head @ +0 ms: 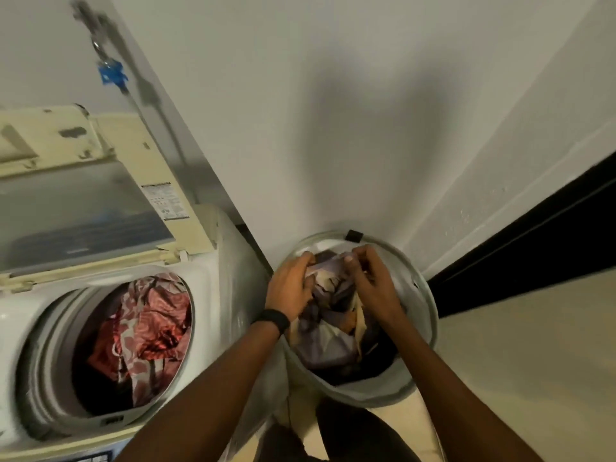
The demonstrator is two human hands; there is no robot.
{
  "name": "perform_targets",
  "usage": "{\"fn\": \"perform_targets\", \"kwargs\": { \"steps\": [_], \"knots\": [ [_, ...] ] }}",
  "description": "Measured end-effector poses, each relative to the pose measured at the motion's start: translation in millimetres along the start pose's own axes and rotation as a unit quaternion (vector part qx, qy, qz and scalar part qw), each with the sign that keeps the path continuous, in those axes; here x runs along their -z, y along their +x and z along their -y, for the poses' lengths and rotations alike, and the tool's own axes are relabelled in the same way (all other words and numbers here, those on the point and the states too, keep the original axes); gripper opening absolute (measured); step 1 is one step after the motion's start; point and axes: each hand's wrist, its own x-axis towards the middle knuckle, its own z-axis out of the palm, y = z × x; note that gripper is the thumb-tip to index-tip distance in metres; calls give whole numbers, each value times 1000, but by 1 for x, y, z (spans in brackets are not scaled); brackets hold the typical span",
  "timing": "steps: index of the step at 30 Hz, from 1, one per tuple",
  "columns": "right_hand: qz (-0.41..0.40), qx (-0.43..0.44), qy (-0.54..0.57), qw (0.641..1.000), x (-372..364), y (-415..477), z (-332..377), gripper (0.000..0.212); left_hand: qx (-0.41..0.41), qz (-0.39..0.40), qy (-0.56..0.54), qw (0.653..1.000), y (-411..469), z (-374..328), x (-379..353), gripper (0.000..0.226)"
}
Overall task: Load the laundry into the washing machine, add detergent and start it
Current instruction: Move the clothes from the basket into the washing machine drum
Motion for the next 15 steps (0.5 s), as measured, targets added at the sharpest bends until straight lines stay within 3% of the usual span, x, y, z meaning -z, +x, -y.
{"fn": "perform_targets", "kwargs": {
  "steps": [7, 9, 11, 13, 15],
  "knots": [
    [-109, 107, 56, 987, 25, 24, 89, 22, 73, -92, -93, 989, 8, 0, 61, 10],
    [-146, 119, 22, 982, 36, 27, 97, 22, 84, -114, -155, 978, 7, -9, 74, 12],
    [-135, 98, -49, 985, 42, 26, 96, 26, 34, -115, -200, 972, 8, -22, 90, 19],
    [-54, 103, -145, 983, 41, 25, 87, 62, -30, -82, -201, 976, 14, -38, 105, 19],
    [28, 152, -239, 959, 27, 26, 76, 91, -65, -21, -176, 982, 21, -53, 112, 13]
  ]
}}
